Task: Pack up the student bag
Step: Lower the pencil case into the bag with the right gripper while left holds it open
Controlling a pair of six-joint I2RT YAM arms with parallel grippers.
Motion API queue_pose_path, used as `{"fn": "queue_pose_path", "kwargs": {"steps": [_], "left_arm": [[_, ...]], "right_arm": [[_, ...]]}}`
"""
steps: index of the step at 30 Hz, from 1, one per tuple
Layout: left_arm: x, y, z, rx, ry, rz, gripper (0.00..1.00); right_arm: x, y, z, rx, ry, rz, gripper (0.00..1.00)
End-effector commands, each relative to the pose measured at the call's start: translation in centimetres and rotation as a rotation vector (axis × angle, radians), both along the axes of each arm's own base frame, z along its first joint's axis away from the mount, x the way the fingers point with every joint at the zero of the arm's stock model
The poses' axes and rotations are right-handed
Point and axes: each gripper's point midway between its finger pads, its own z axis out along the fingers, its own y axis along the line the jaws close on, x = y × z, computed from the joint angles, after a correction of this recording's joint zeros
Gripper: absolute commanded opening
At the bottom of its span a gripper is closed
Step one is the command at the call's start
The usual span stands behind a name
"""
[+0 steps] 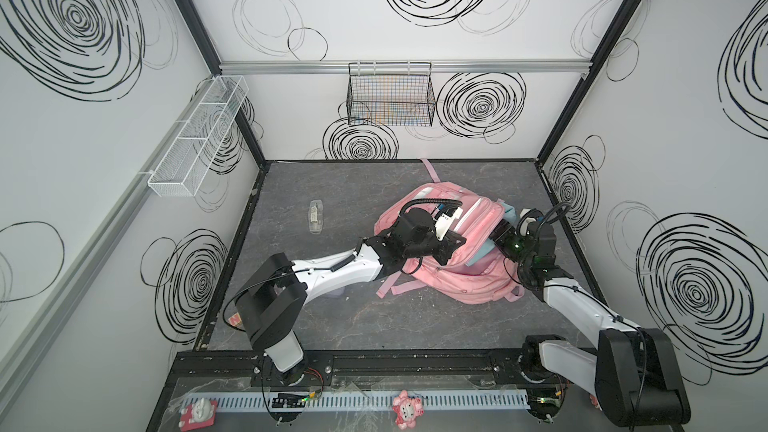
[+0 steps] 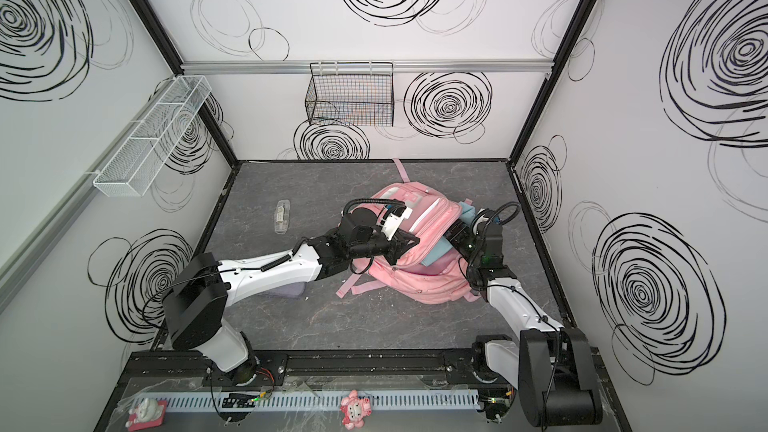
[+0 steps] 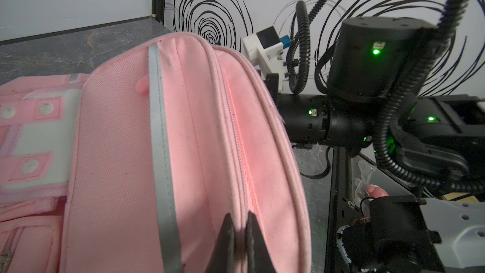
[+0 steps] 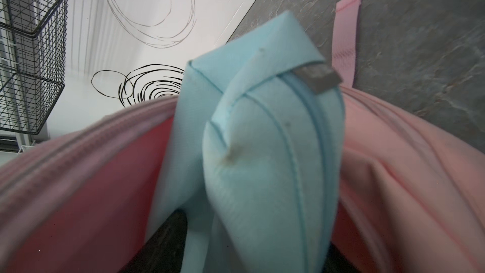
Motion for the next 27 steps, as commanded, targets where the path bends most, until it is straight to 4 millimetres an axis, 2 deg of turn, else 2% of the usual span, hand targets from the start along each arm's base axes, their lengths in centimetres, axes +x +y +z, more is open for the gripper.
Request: {"fn": "queue_pose_path", "kwargs": {"steps": [1,7,11,12,15,17,19,23,27], "left_arm": [[-0.6,-0.2,9.3,-0.260,-0.182,-0.055,0.00],[-0.3,0.0,9.7,-0.282,-0.173,-0.054,0.00],[-0.3,0.0,9.8,-0.284,-0.175,-0.055,0.00],[-0.3,0.0,9.9,-0.286,-0.176,-0.055,0.00],[-0.3,-0.2,10.0,-0.293,-0.172,-0.061,0.00],[-0.5,-0.3,10.2,-0.299,-0.173,-0.069,0.00],[-0.5,-0.4,10.4,-0.302,-0.176,-0.072,0.00],[-0.7,-0.7,10.4,-0.297,-0.177,-0.085,0.00],[-0.8,-0.7,10.5,-0.301,-0.180,-0.092,0.00]], "right_arm": [[-0.1,-0.5,1.0,-0.017,-0.019,0.010,0.67],[-0.8,-0.3,1.1,-0.007,-0.023,0.038,0.67],[-1.3,1.3,1.2,0.037,-0.028,0.113,0.70],[-1.4,1.9,1.3,0.044,-0.029,0.137,0.64],[-1.6,4.2,1.5,0.064,-0.039,0.208,0.37],[-1.6,6.0,1.9,0.088,-0.053,0.249,0.23],[-1.5,7.5,1.9,0.122,-0.058,0.284,0.14],[-0.9,9.8,0.9,0.174,-0.027,0.343,0.15],[-0.2,10.2,0.2,0.230,-0.026,0.328,0.15]]}}
